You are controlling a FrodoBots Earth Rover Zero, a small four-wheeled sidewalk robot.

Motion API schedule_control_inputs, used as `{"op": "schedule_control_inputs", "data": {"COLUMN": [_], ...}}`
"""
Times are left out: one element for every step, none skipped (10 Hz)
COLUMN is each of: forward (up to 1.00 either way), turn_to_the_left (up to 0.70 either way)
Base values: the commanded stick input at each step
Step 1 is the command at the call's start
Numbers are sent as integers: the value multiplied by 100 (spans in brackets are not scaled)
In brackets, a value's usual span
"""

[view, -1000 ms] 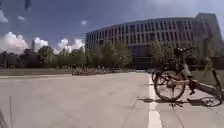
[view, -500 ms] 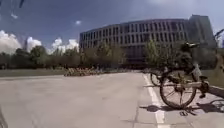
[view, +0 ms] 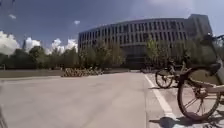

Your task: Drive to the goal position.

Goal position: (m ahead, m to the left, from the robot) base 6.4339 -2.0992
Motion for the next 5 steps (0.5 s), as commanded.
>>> {"op": "schedule_control_inputs", "data": {"forward": [100,100,100,100,100], "turn_to_the_left": [-27,0,0,0,0]}}
